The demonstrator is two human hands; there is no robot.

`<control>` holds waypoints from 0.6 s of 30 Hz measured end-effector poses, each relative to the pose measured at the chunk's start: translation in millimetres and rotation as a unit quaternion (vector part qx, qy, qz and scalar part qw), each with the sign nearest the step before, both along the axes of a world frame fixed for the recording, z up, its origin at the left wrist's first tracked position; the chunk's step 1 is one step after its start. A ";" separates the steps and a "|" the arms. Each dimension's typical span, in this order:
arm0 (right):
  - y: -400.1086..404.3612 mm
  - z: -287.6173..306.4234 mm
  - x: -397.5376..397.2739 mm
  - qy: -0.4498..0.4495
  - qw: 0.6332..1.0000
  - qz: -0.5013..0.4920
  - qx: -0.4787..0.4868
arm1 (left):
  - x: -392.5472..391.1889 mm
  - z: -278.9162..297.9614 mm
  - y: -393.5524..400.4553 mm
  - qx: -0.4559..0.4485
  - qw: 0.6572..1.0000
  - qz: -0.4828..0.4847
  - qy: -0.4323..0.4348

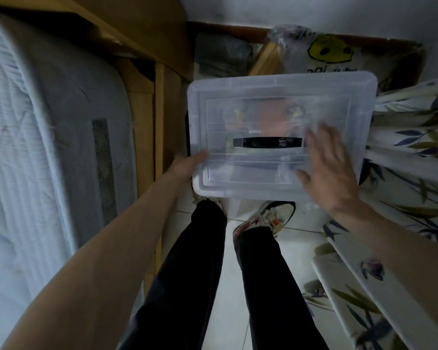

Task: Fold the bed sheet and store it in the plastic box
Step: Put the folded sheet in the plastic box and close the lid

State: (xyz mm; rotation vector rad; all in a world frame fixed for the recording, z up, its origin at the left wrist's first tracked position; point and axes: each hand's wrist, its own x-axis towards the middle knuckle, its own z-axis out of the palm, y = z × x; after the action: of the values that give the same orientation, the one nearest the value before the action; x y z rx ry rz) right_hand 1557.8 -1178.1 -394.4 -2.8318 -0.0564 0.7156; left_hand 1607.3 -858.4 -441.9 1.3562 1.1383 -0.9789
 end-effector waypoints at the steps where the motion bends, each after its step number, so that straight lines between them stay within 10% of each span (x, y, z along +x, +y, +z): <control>1: 15.1 -3.5 16.6 0.039 0.995 0.093 0.005 | 0.2 -3.0 -0.1 -0.006 1.000 0.004 0.004; 11: 71.5 -41.6 64.7 0.169 0.951 0.227 -0.123 | -0.8 -21.4 6.6 -0.027 0.998 0.061 -0.004; 18: 76.4 -35.0 65.9 0.190 0.950 0.216 -0.121 | -25.1 -4.5 -35.3 0.253 0.950 -0.178 -0.050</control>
State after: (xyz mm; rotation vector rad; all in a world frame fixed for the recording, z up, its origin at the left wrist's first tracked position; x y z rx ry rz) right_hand 1623.7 -1101.7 -429.3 -2.8711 -0.5760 1.4404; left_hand 1582.2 -893.7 -446.4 2.0579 1.1329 -0.8853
